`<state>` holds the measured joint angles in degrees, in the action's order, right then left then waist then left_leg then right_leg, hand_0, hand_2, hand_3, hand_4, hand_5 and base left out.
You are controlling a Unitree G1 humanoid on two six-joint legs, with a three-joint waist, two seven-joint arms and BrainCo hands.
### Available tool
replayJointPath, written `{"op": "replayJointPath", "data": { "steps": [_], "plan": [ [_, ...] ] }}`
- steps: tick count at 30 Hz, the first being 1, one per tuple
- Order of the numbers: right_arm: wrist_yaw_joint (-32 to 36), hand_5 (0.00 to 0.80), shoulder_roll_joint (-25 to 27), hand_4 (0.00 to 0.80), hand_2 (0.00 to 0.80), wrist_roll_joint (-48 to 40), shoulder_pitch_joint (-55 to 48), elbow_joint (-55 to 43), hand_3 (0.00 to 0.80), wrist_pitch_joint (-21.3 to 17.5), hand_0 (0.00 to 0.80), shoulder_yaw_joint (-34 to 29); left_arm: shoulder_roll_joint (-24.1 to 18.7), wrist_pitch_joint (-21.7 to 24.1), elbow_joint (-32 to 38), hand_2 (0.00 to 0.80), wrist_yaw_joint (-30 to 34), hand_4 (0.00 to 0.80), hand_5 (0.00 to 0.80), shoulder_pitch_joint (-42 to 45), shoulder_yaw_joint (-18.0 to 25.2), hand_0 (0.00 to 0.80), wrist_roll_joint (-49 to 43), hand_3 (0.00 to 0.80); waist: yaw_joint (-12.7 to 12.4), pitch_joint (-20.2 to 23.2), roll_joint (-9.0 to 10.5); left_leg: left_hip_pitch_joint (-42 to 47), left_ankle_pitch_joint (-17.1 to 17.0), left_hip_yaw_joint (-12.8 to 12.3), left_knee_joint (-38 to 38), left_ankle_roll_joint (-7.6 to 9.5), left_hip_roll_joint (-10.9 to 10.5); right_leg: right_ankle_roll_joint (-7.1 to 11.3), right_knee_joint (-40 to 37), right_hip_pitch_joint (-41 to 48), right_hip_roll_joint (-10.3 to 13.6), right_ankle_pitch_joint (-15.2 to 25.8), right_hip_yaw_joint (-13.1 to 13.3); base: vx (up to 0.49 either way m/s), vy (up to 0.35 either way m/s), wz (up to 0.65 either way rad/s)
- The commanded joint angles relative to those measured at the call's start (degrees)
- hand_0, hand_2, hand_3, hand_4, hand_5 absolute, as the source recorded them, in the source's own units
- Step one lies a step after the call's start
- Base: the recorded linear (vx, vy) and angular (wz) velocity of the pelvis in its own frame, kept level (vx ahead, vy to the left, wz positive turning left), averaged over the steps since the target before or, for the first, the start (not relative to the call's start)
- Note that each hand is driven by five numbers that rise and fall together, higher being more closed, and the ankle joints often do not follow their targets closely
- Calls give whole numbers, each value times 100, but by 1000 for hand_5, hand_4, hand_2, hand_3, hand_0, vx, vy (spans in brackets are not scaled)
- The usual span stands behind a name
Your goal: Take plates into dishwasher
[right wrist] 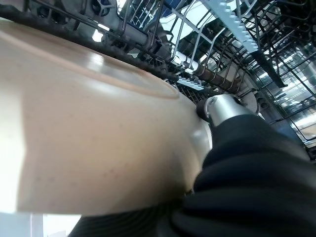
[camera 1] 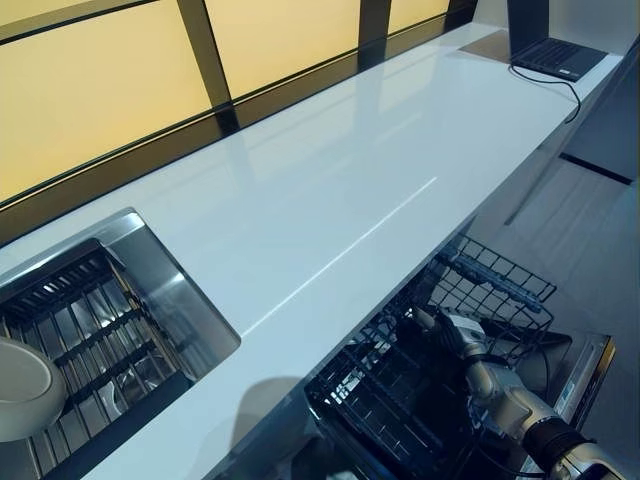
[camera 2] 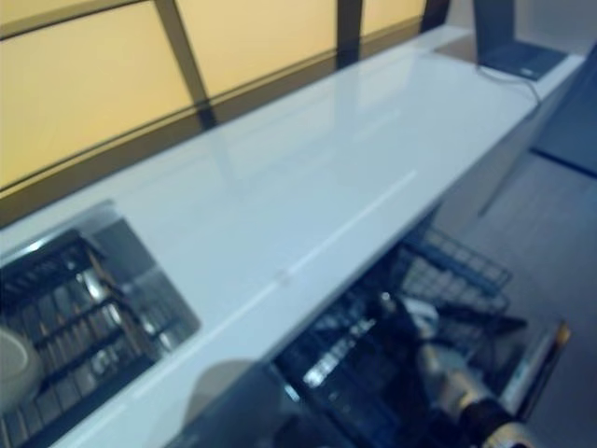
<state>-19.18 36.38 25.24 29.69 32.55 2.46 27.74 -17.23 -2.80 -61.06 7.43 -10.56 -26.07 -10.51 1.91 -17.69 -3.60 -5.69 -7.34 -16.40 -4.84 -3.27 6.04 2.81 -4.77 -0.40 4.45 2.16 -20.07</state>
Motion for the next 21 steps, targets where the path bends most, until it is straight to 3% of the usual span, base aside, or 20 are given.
{"op": "replayJointPath", "data": {
  "steps": [1, 9, 21],
  "plan": [
    [-8, 800, 48, 800, 800, -91, 467, 267, 800, 95, 800, 167, -356, 111, -127, 0, 3, 0, 0, -518, -223, 0, -5, 0, -122, -7, 66, 35, 204, 27, -16, -58, -25, 225, 814, -569, 236, -194, 41, 0, 0, 0],
    [53, 800, 28, 800, 800, -52, 440, 491, 800, 205, 800, 119, -362, 98, -146, 0, -6, 0, 0, -508, -240, 0, -8, 0, -126, -5, 101, 107, 308, 81, -10, -105, -7, 276, 848, -517, 229, -302, 97, 25, -13, 4],
    [92, 800, 57, 800, 800, -17, 454, 669, 800, 214, 800, 44, -404, 108, -164, 0, 13, 0, 0, -538, -238, 0, 13, 0, -130, -39, 98, 48, 178, 36, -16, -59, 25, 217, 859, -582, 206, -193, 53, -11, -2, 0]
  ]
}}
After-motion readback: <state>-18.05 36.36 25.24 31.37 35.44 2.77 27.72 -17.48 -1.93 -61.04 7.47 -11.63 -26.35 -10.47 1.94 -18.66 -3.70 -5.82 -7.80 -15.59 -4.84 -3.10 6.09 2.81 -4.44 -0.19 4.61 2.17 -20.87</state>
